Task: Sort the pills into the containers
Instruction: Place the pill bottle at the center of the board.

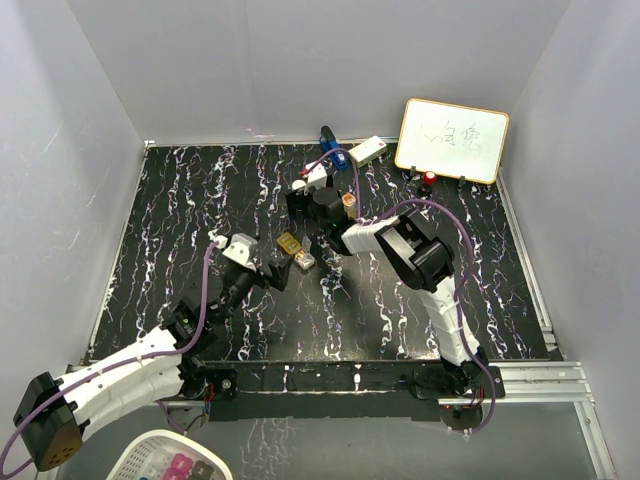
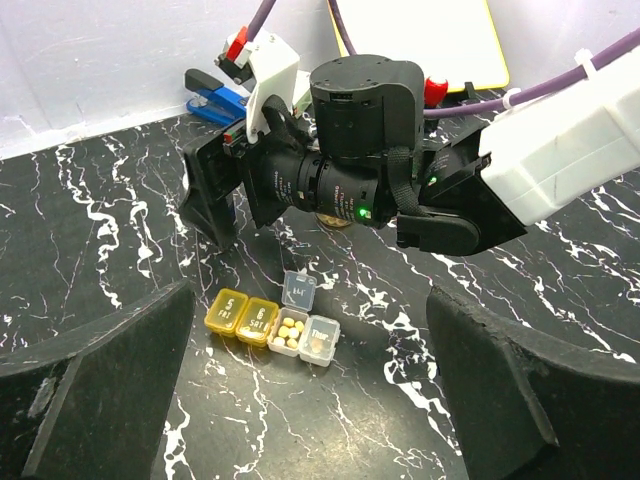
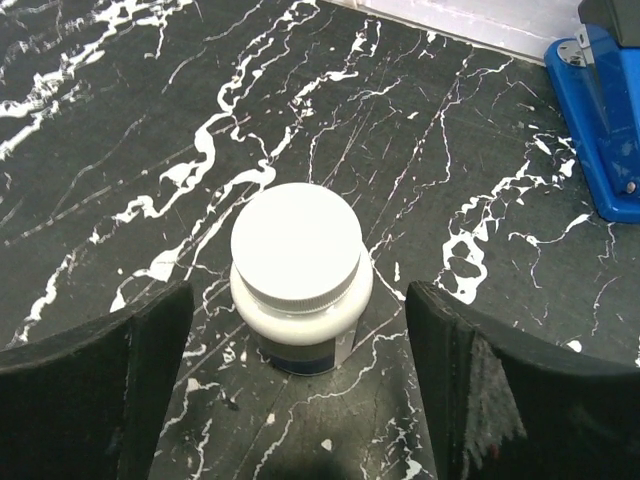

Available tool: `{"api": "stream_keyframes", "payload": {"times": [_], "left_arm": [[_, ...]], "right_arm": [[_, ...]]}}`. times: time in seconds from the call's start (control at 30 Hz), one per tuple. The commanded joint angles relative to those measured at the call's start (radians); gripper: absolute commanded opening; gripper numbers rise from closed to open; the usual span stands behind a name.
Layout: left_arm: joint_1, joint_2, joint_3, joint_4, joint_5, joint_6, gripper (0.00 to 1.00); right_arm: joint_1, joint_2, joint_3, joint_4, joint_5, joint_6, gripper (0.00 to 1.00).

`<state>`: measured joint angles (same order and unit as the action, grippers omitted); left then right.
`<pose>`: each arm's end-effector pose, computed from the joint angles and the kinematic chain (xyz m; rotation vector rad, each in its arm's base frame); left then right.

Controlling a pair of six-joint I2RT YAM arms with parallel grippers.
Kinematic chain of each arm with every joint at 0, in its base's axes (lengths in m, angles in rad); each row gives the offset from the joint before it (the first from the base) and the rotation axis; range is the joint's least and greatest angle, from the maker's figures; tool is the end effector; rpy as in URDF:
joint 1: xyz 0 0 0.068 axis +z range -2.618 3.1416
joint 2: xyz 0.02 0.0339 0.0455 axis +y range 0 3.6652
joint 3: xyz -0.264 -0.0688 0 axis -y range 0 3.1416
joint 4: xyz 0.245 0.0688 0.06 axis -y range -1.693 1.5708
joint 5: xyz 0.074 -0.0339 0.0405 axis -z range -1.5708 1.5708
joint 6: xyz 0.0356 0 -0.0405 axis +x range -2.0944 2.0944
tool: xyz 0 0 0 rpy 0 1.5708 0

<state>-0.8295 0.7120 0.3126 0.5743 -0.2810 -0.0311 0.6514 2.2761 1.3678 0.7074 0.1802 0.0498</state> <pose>0.1259 -0.1230 0.2648 0.3273 1.3844 -0.5173 0.3983 0.2956 0.1365 -0.4012 1.7357 0.3477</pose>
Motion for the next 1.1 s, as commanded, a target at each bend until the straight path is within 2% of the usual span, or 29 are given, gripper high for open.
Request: {"api": "stream_keyframes", "payload": {"times": [0.0, 0.3, 0.6, 0.73, 0.77, 0.83, 0.9, 1.0, 1.07], "left_arm": [[-0.002, -0.002, 0.024, 0.01, -0.01, -0.006, 0.99], [-0.003, -0.019, 0.016, 0.008, -0.03, -0.001, 0.99], [-0.003, 0.001, 0.009, 0.052, -0.093, 0.006, 0.99], [0.003, 0.053, -0.004, 0.106, -0.203, 0.001, 0.99], [0.014, 0.074, 0.002, 0.103, -0.211, -0.004, 0.99], [0.059, 0.125, 0.022, 0.089, -0.2, -0.042, 0.99], [0.163, 0.178, 0.035, 0.086, -0.131, -0.126, 0.99], [0.299, 0.263, 0.048, 0.102, -0.009, -0.211, 0.99], [0.327, 0.309, 0.062, 0.117, 0.032, -0.204, 0.99]], "right_arm": [[-0.001, -0.063, -0.002, 0.015, -0.004, -0.004, 0.97], [0.02, -0.106, -0.001, 0.001, 0.036, -0.049, 0.98], [0.038, -0.315, -0.096, -0.052, 0.075, -0.059, 0.98], [0.04, -0.421, -0.142, -0.136, 0.13, -0.004, 0.98], [0.039, -0.441, -0.153, -0.163, 0.139, 0.008, 0.94], [0.04, -0.483, -0.181, -0.203, 0.119, 0.025, 0.78], [0.039, -0.523, -0.21, -0.236, 0.089, 0.047, 0.57], [0.04, -0.582, -0.239, -0.296, 0.05, 0.091, 0.46], [0.039, -0.604, -0.253, -0.343, 0.012, 0.115, 0.39]]}}
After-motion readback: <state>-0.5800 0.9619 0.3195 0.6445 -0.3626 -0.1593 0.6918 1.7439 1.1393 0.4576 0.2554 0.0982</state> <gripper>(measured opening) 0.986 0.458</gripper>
